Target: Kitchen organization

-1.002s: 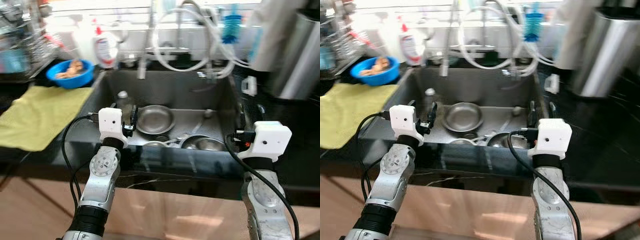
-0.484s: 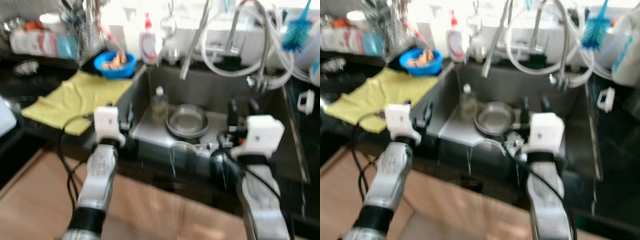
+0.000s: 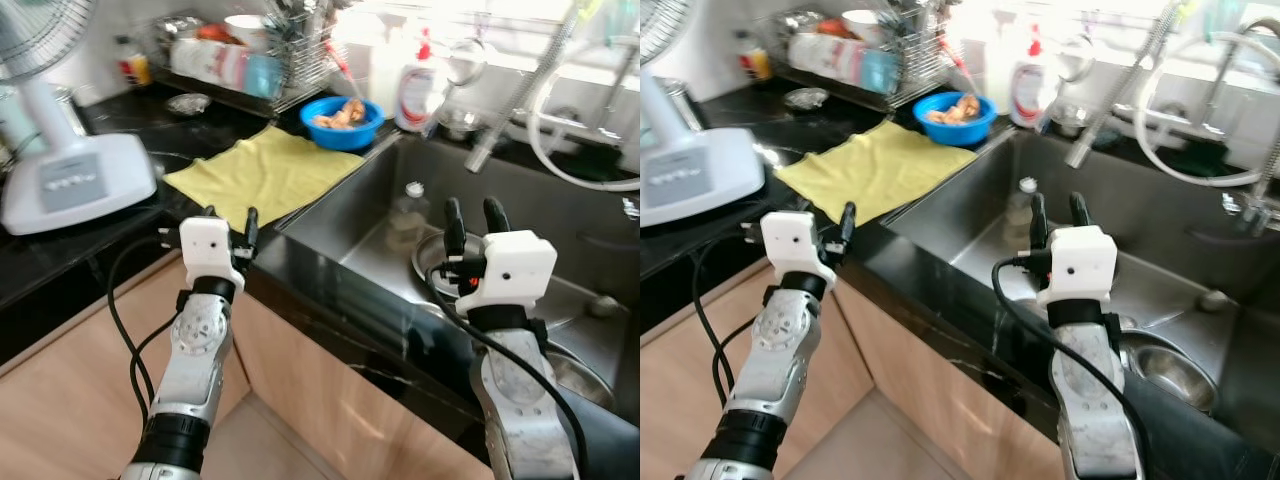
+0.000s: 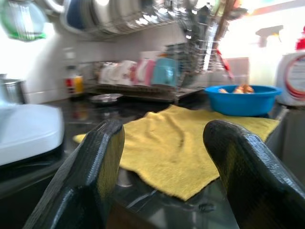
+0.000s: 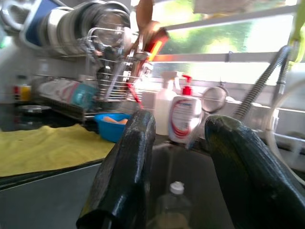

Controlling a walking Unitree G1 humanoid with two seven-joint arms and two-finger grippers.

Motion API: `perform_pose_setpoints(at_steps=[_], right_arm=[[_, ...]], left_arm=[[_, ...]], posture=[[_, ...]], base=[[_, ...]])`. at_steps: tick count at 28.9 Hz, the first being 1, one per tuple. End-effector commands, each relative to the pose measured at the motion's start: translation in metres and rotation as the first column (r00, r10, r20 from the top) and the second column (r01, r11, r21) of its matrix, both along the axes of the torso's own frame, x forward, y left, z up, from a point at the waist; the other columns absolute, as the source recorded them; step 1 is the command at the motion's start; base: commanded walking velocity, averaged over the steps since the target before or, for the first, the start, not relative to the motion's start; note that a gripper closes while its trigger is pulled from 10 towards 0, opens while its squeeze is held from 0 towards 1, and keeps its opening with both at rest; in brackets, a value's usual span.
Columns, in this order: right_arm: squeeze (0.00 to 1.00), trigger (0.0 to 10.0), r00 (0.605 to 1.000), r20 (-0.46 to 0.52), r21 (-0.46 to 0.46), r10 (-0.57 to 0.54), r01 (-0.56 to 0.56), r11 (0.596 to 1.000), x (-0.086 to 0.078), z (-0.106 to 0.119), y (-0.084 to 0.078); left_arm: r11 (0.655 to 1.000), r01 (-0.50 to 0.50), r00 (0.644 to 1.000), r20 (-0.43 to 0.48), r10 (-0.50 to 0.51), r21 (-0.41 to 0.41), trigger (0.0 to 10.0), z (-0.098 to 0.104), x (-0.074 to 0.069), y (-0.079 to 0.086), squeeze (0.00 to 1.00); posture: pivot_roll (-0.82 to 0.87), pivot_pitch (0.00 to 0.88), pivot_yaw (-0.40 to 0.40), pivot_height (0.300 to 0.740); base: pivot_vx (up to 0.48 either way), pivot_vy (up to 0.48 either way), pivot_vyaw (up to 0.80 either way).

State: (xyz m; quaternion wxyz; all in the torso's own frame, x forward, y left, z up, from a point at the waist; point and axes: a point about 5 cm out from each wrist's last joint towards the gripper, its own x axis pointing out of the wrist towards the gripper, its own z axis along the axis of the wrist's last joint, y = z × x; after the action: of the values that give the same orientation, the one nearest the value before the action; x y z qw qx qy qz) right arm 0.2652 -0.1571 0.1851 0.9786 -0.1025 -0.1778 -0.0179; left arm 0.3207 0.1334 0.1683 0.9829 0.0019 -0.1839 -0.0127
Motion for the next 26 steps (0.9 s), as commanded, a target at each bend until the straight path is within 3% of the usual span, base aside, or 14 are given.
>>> perform_pose_setpoints(at_steps=[1, 16, 26], right_arm=[[0.00, 10.0, 1.000, -0.005, 0.005, 0.008, -0.008, 1.000, 0.0034, 0.0006, -0.0002], [0.00, 10.0, 0.999, -0.008, -0.003, 0.036, -0.036, 0.999, 0.0130, 0.0038, -0.0002], [0.00, 10.0, 0.999, -0.013, 0.005, 0.041, -0.041, 0.999, 0.0111, 0.0021, -0.0011]], left_arm=[[1.000, -0.001, 1.000, 0.010, 0.001, 0.006, 10.0, 0.0017, 0.0015, -0.0033, 0.00], [0.999, -0.048, 0.999, 0.008, 0.048, 0.015, 10.0, -0.0022, 0.0024, 0.0052, 0.00], [0.998, -0.058, 0.998, 0.008, 0.058, 0.019, 10.0, -0.0023, 0.0025, 0.0066, 0.00]], posture=[[-0.11, 0.000, 0.008, 0.740], [-0.11, 0.000, -0.011, 0.740], [-0.11, 0.000, -0.006, 0.740]], base=[[0.000, 0.000, 0.80], [0.000, 0.000, 0.77], [0.000, 0.000, 0.00]])
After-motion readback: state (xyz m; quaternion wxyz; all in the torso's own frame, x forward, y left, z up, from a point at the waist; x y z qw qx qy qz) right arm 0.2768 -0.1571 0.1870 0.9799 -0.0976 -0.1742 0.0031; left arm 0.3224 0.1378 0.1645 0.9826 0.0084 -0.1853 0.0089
